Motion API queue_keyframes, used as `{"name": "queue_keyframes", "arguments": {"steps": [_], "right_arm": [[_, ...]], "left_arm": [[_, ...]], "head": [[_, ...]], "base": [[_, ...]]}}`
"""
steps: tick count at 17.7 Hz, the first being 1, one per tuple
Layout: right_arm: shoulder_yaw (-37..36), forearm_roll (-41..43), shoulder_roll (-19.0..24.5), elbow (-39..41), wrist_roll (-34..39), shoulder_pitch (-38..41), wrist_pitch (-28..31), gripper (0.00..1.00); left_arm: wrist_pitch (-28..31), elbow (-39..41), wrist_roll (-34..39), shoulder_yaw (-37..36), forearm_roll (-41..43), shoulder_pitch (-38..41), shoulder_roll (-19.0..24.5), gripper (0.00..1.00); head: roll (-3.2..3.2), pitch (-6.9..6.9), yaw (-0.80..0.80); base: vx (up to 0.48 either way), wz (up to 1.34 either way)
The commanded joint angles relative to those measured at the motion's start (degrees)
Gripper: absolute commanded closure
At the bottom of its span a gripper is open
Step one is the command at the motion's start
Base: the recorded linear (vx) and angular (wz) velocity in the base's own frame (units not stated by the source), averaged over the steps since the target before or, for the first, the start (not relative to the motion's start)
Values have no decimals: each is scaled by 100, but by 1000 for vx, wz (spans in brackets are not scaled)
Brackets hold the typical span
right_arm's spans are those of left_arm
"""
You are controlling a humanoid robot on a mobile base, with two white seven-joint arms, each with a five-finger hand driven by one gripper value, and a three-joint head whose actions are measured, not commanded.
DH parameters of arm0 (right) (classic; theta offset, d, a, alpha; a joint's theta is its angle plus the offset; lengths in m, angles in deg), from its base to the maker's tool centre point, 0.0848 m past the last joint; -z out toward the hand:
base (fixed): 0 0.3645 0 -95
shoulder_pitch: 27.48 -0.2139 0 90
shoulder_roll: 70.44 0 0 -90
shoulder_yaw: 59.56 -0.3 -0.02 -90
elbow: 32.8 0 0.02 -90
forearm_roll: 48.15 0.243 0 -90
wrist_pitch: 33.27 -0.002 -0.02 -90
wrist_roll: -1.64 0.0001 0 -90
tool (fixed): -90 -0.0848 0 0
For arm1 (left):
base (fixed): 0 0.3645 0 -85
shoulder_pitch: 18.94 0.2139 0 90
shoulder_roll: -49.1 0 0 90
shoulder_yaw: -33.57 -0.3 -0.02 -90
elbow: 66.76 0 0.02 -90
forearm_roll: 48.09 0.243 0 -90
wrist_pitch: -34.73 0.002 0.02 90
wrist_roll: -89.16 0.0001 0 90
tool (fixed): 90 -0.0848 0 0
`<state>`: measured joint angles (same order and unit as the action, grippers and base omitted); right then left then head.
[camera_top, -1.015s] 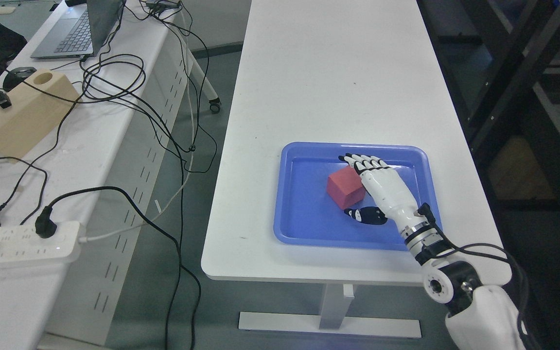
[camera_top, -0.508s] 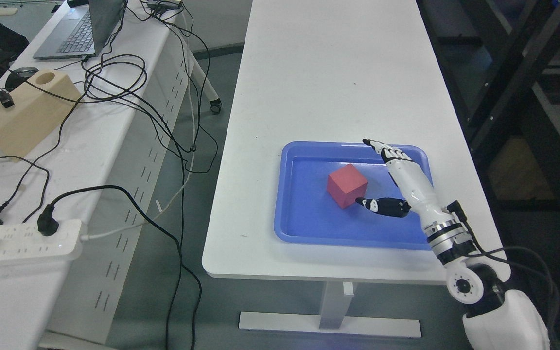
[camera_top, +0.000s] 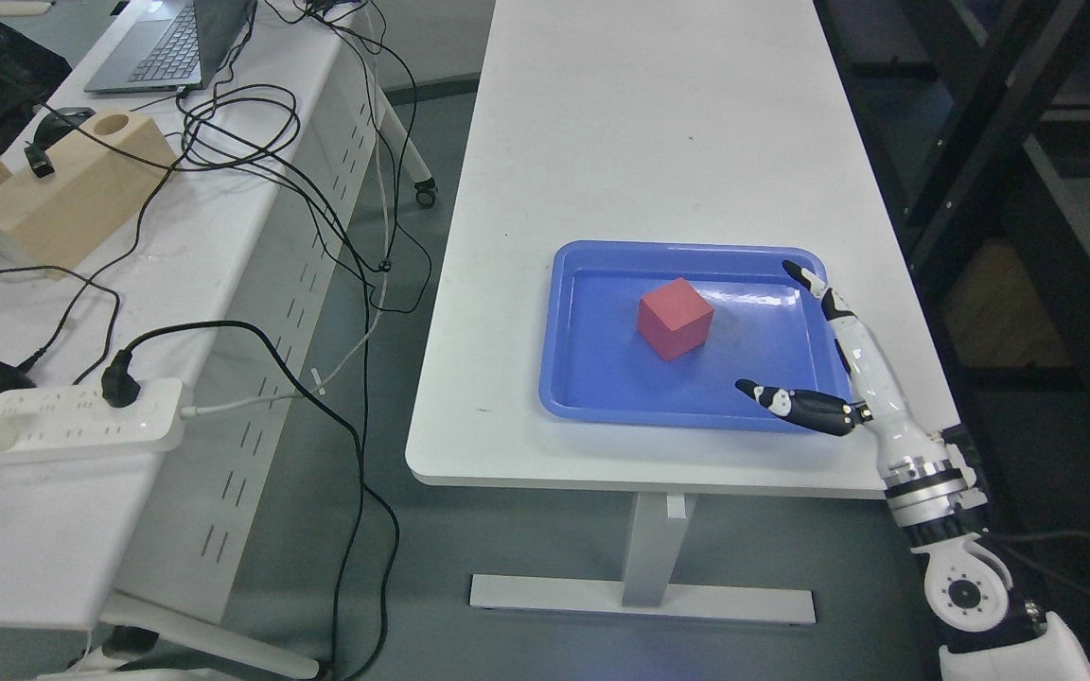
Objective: Pick pink block from left shelf to tray
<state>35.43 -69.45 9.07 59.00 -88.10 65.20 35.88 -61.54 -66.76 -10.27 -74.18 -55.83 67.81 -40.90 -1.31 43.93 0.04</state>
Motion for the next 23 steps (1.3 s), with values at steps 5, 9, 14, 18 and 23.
{"name": "queue_keyframes", "arguments": {"steps": [5,9,14,18,23], "right_arm": [[-516,3921,108,-4,1071,909,-112,1],[-823,4072,126,-232,1337,1225,-103,1],[-885,4072,530,-329,1337,1270,-121,1],[-885,4072,644,-391,1337,1296,-129,1],[-841,4063,653,-391,1345,1305,-129,1]], "left_arm": [[3,100,3,0,0,1,100,0],[3,100,3,0,0,1,100,0],[12,100,3,0,0,1,100,0],[3,100,3,0,0,1,100,0],[12,100,3,0,0,1,100,0]], "head": [[0,0,0],[0,0,0],[0,0,0],[0,0,0],[0,0,0]], "base": [[-181,9],[-193,69],[-155,-124],[-153,-291],[-147,-3]]}}
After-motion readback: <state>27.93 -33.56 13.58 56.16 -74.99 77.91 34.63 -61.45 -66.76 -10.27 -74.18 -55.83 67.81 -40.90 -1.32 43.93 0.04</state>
